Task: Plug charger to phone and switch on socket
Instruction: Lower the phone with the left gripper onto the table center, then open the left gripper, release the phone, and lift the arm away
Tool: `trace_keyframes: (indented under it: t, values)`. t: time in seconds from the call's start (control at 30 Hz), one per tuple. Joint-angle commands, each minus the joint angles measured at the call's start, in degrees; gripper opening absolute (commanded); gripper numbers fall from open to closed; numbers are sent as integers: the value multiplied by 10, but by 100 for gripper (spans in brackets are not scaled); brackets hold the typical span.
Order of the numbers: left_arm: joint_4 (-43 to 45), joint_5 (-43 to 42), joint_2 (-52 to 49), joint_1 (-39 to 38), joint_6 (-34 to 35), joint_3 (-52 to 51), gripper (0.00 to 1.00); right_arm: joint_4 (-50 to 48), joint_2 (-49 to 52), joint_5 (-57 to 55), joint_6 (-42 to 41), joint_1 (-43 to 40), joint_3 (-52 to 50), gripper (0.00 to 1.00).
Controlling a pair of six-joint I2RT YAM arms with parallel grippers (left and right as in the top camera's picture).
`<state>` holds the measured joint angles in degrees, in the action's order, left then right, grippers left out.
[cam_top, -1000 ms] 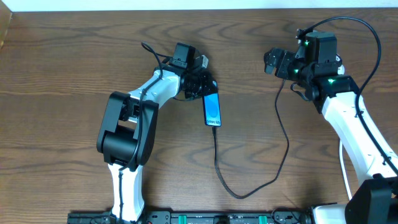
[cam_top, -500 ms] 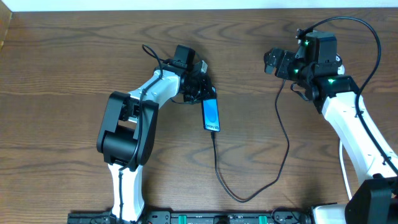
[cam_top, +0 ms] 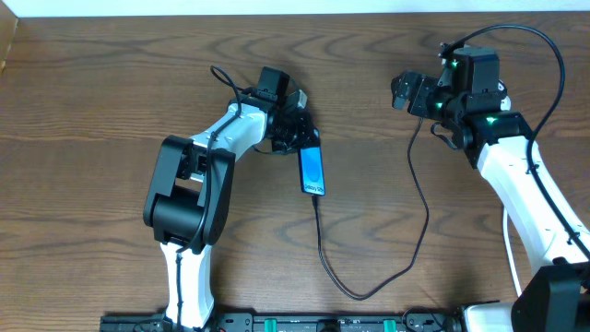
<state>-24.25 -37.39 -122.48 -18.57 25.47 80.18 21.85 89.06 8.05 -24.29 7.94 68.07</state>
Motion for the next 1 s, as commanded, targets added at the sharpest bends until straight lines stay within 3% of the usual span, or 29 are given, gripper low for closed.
trace_keyframes:
  t: [0.0,0.37,0.47,0.93,0.97]
  values:
    - [-12,8,0,-2,-1,6,8,1,-9,-5,8,-1,3,99]
    - [-12,8,-3,-2,-1,6,8,1,-9,-5,8,-1,3,99]
    - [-12,7,-7,-2,-1,6,14,1,-9,-5,8,-1,3,99]
    - [-17,6,-11,-2,-2,6,17,2,-9,-5,8,-1,3,99]
    - [-18,6,-11,-2,-2,6,21,2,-9,-5,8,-1,3,99]
